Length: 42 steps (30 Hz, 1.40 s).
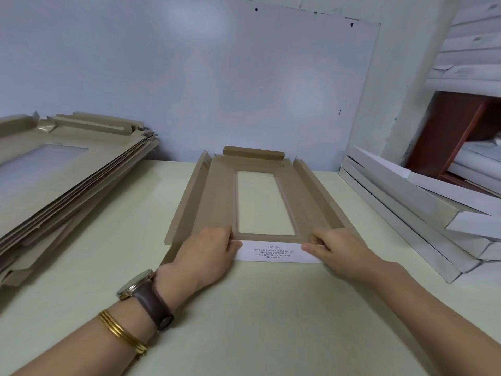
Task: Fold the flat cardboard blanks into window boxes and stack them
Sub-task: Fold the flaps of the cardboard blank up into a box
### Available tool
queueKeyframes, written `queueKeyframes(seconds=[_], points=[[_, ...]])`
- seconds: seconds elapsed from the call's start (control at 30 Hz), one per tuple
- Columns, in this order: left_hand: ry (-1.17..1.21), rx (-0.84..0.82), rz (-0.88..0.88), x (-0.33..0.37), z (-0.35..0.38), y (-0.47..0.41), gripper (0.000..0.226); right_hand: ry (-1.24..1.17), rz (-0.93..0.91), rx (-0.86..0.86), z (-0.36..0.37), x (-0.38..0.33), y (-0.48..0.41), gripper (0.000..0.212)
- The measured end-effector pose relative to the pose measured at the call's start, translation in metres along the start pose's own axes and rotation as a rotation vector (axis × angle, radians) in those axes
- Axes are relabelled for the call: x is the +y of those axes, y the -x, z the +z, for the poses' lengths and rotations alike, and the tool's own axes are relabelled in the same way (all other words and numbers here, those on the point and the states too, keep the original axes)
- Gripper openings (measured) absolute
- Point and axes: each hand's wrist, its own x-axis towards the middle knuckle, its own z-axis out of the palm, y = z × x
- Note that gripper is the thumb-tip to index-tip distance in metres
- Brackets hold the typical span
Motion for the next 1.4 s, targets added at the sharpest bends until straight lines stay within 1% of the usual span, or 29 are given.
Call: queueKeyframes(seconds=[0.1, 0.13, 0.17, 0.23, 0.27, 0.33, 0.4, 0.47, 0.73, 0.83, 0.97, 1.13, 1.3, 1.4], points=[[-0.143, 0.065, 0.04, 0.0, 0.005, 0.0, 0.019, 0.07, -0.017, 0.062, 0.008, -0.002, 0.003, 0.02], [-0.195, 0.083, 0.074, 0.0, 0.006, -0.001, 0.021, 0.125, -0.036, 0.075, 0.01, -0.003, 0.004, 0.021], [-0.225, 0.088, 0.119, 0.0, 0.008, -0.002, 0.025, 0.174, -0.059, 0.078, 0.011, -0.005, 0.004, 0.027], [-0.225, 0.068, 0.218, 0.003, 0.011, -0.005, 0.04, 0.206, -0.108, 0.052, 0.014, -0.01, 0.002, 0.035], [-0.214, 0.044, 0.251, 0.006, 0.012, -0.007, 0.046, 0.186, -0.126, 0.026, 0.016, -0.015, 0.0, 0.039], [-0.205, -0.009, 0.278, 0.015, 0.017, -0.01, 0.047, 0.109, -0.122, -0.027, 0.021, -0.027, -0.003, 0.045], [-0.199, -0.073, 0.255, 0.024, 0.024, -0.014, 0.05, 0.064, -0.108, -0.057, 0.027, -0.042, -0.008, 0.055], [-0.202, -0.143, 0.209, 0.03, 0.028, -0.018, 0.054, 0.08, -0.116, -0.07, 0.035, -0.054, -0.012, 0.062], [-0.195, -0.32, 0.158, 0.029, 0.034, -0.028, 0.057, 0.034, -0.027, -0.213, 0.053, -0.065, -0.027, 0.074], [-0.205, -0.329, 0.159, 0.027, 0.037, -0.029, 0.058, 0.05, -0.025, -0.247, 0.053, -0.062, -0.028, 0.074], [-0.204, -0.341, 0.101, 0.019, 0.034, -0.028, 0.064, 0.101, -0.033, -0.303, 0.046, -0.057, -0.028, 0.072], [-0.228, -0.354, 0.034, 0.004, 0.023, -0.025, 0.066, 0.169, 0.032, -0.365, 0.032, -0.042, -0.025, 0.068], [-0.223, -0.366, 0.028, 0.003, 0.021, -0.025, 0.064, 0.188, 0.098, -0.347, 0.025, -0.026, -0.02, 0.066], [-0.22, -0.358, 0.023, 0.001, 0.022, -0.024, 0.065, 0.205, 0.107, -0.335, 0.026, -0.019, -0.02, 0.066]])
